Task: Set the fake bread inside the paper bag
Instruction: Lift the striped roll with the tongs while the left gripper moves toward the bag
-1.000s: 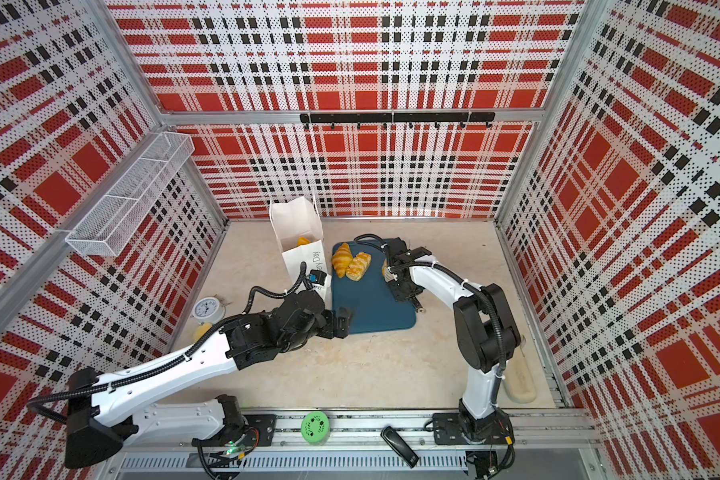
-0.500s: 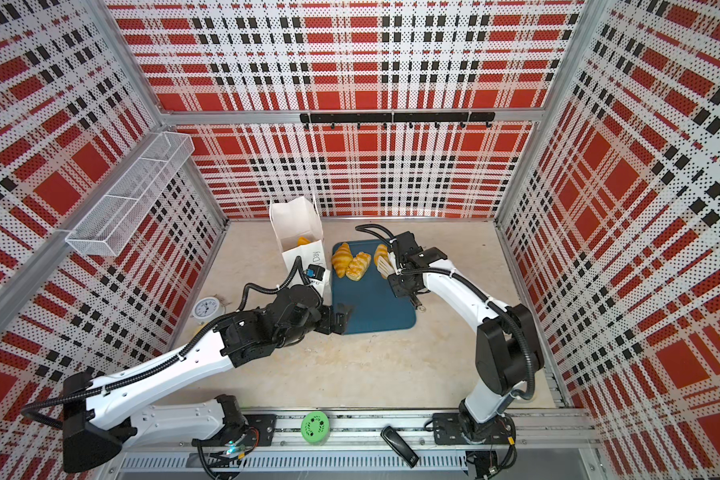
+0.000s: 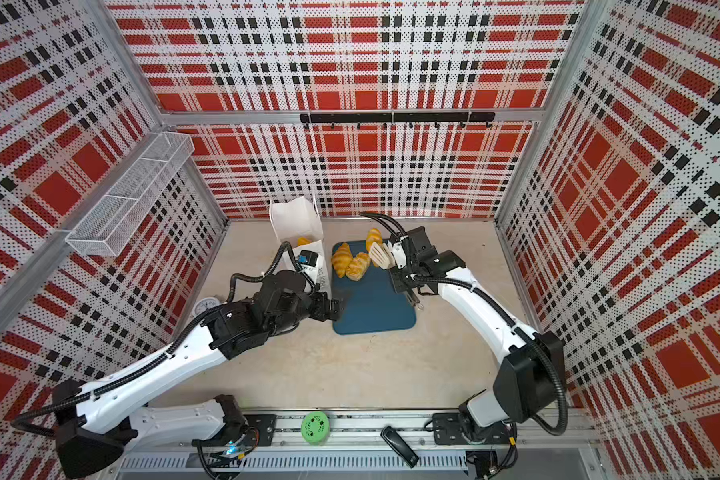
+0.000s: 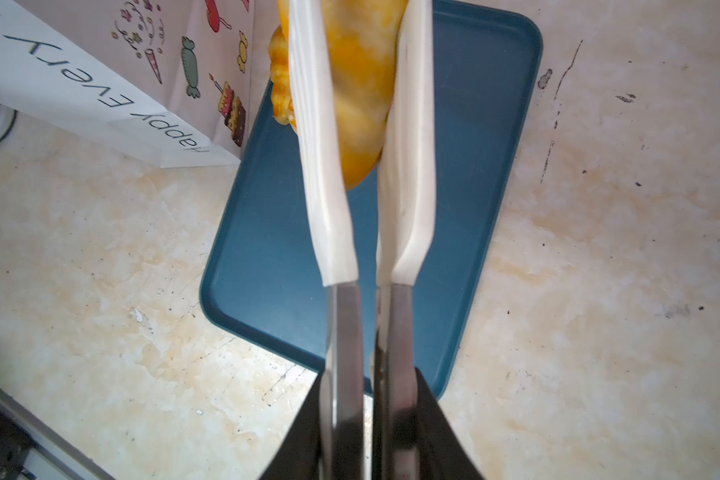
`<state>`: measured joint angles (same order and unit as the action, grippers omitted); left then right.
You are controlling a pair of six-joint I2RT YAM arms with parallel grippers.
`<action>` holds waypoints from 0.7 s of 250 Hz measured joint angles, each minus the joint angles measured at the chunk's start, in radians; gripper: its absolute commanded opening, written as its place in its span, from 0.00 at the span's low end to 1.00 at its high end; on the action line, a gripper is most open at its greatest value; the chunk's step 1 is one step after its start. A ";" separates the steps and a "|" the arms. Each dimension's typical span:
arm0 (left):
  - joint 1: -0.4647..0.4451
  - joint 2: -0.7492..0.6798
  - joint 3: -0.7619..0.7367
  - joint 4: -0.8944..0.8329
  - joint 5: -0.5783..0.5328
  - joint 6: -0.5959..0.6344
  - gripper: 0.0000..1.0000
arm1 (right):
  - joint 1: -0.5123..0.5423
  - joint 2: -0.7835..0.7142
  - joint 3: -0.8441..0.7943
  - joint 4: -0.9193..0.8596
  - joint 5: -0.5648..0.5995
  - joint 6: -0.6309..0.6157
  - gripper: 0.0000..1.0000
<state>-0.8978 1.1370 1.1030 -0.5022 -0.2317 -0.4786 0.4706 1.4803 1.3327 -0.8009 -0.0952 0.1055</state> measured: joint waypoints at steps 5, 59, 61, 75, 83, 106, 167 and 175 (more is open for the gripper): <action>0.003 0.000 0.003 0.000 0.000 0.003 0.99 | 0.000 -0.002 0.000 0.000 -0.005 0.001 0.30; 0.034 -0.006 0.046 -0.008 0.002 0.027 0.99 | 0.000 -0.014 0.000 0.013 -0.045 0.025 0.30; 0.035 -0.006 0.050 -0.009 0.002 0.030 0.99 | 0.000 -0.016 0.000 0.014 -0.046 0.026 0.30; 0.041 -0.006 0.069 -0.013 0.001 0.036 0.99 | 0.000 -0.024 0.000 0.016 -0.056 0.035 0.30; 0.044 -0.006 0.082 -0.016 0.002 0.039 0.99 | 0.000 -0.031 0.000 0.019 -0.061 0.040 0.30; 0.051 -0.007 0.117 -0.028 0.003 0.047 0.99 | 0.003 -0.045 0.008 0.023 -0.075 0.051 0.30; 0.080 -0.006 0.196 -0.076 0.018 0.061 0.99 | 0.034 -0.064 0.059 0.057 -0.098 0.076 0.30; 0.082 -0.007 0.204 -0.079 0.019 0.063 0.99 | 0.040 -0.064 0.069 0.059 -0.101 0.076 0.31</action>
<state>-0.8154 1.1301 1.3067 -0.5812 -0.2131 -0.4160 0.5102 1.4158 1.4014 -0.7418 -0.1967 0.1814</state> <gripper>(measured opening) 0.994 0.307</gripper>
